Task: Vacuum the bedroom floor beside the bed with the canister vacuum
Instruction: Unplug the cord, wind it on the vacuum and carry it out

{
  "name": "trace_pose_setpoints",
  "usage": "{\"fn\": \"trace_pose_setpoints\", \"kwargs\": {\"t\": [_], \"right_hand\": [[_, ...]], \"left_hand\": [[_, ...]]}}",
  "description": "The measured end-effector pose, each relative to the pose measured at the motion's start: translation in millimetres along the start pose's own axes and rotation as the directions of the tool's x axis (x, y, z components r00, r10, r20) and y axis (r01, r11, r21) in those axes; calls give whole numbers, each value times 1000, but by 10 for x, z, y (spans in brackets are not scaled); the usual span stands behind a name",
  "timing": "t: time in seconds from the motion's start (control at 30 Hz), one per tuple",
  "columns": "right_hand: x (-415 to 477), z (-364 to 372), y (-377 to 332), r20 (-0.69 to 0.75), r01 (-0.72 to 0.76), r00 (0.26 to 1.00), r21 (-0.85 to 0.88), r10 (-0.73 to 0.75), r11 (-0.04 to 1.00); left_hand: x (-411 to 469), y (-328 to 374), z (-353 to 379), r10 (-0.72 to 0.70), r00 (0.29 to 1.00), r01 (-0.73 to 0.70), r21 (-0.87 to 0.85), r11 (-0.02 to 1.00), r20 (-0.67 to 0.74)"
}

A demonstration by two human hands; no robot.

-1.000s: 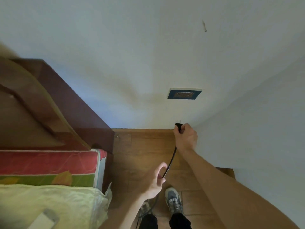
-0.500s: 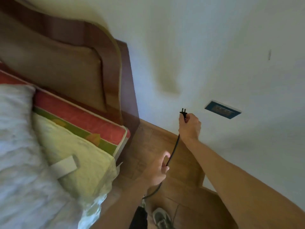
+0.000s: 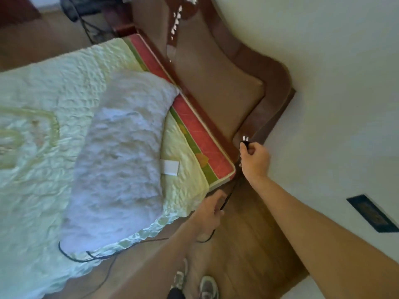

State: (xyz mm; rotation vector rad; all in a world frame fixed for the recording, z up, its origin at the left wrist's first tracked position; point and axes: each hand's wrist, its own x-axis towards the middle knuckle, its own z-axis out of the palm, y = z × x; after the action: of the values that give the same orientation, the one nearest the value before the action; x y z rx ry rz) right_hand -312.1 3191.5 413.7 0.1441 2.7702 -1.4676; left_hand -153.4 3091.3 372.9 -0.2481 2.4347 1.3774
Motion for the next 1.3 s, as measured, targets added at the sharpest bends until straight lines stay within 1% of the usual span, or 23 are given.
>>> {"fn": "trace_pose_setpoints", "kwargs": {"t": [0.1,0.23,0.37,0.47,0.6,0.83,1.03,1.17,1.3], "right_hand": [[-192,334,-542,78,107,991,9,-107,994],[-582,812,-1211,192,250,946,84,-261,965],[-1137,1234,-1799,312,350,869,158,-383,923],[-1624,1515,-2149,370,414,804,215,-466,885],[-2296,1829,-2505,443,464,727,246,-525,851],[-3602,2244,-2971,562,464,605,327,-564,823],[-4756,2494,-3274,627,488,455,418,-632,767],[-5490,2600,-3428,663,467,366,476,-653,745],[-6159,2699,-3573,674,470,261,537,-691,701]], "left_hand": [[-333,-57,-397,-69,988,63,-48,997,-141],[-861,-248,-856,-158,946,134,-104,986,-282],[-1446,-488,-1217,-238,873,175,-181,968,-426],[-1908,-673,-1424,-294,817,191,-248,950,-497],[-2524,-915,-1591,-334,745,185,-303,935,-577],[-3658,-1343,-1736,-419,594,176,-397,901,-687],[-4576,-1740,-1779,-501,447,173,-478,861,-741],[-5153,-1993,-1798,-540,380,162,-521,838,-751],[-5673,-2204,-1821,-583,308,136,-571,809,-752]]}}
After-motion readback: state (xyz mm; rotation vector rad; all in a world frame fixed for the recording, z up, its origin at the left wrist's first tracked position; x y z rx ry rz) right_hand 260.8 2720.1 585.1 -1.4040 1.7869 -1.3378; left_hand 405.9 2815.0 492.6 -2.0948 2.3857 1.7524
